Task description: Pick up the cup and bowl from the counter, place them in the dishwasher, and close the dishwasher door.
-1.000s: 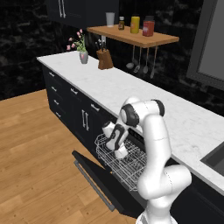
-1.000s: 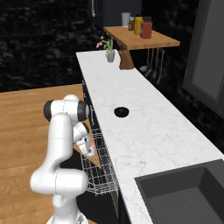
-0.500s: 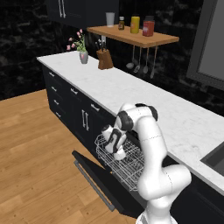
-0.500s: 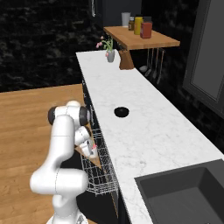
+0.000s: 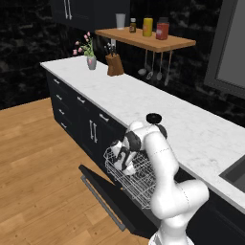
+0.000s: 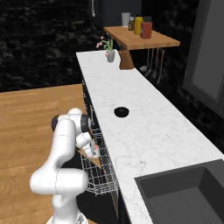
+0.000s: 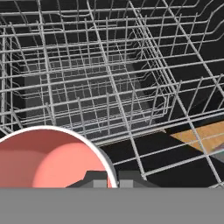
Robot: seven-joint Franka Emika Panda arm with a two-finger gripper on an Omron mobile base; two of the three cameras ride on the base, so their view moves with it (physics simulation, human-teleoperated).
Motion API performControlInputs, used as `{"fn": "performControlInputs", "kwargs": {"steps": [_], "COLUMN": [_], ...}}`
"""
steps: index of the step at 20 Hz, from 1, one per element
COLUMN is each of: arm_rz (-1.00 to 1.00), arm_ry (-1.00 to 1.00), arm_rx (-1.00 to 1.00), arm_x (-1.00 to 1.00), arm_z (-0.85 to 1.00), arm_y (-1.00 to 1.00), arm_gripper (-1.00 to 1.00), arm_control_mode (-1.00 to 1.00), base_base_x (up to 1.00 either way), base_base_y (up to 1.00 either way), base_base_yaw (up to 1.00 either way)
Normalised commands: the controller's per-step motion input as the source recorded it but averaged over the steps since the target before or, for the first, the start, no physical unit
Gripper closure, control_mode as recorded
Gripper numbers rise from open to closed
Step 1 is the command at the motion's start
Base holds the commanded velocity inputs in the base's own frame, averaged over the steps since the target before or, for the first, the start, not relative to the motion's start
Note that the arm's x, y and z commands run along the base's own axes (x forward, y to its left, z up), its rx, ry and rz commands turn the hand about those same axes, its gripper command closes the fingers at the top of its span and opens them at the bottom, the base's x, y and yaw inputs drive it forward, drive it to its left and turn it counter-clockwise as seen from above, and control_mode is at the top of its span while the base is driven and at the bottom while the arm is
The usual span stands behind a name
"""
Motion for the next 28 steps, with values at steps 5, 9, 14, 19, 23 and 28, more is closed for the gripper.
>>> {"fn": "performControlInputs", "kwargs": {"steps": [5,9,14,19,23,28], "arm_rz": [0.00,0.00,0.00,0.01,0.00,0.00], "arm_ry": [0.00,0.00,-0.01,-0.35,-0.29,-0.27], "arm_rx": [0.00,0.00,0.00,-0.11,-0.06,-0.04], "arm_x": [0.43,0.46,0.30,-0.96,-1.00,-0.85], "arm_z": [-0.42,-0.40,-0.41,0.01,0.37,0.52], "arm_y": [0.00,0.00,0.01,0.38,0.24,0.07], "arm_gripper": [1.00,1.00,1.00,-1.00,-1.00,-1.00], "arm_control_mode": [-1.00,-1.00,-1.00,-1.00,-1.00,-1.00], "base_base_x": [0.00,0.00,0.00,0.00,0.00,0.00], "base_base_y": [0.00,0.00,0.00,0.00,0.00,0.00], "base_base_yaw": [0.00,0.00,0.00,0.00,0.00,0.00]}}
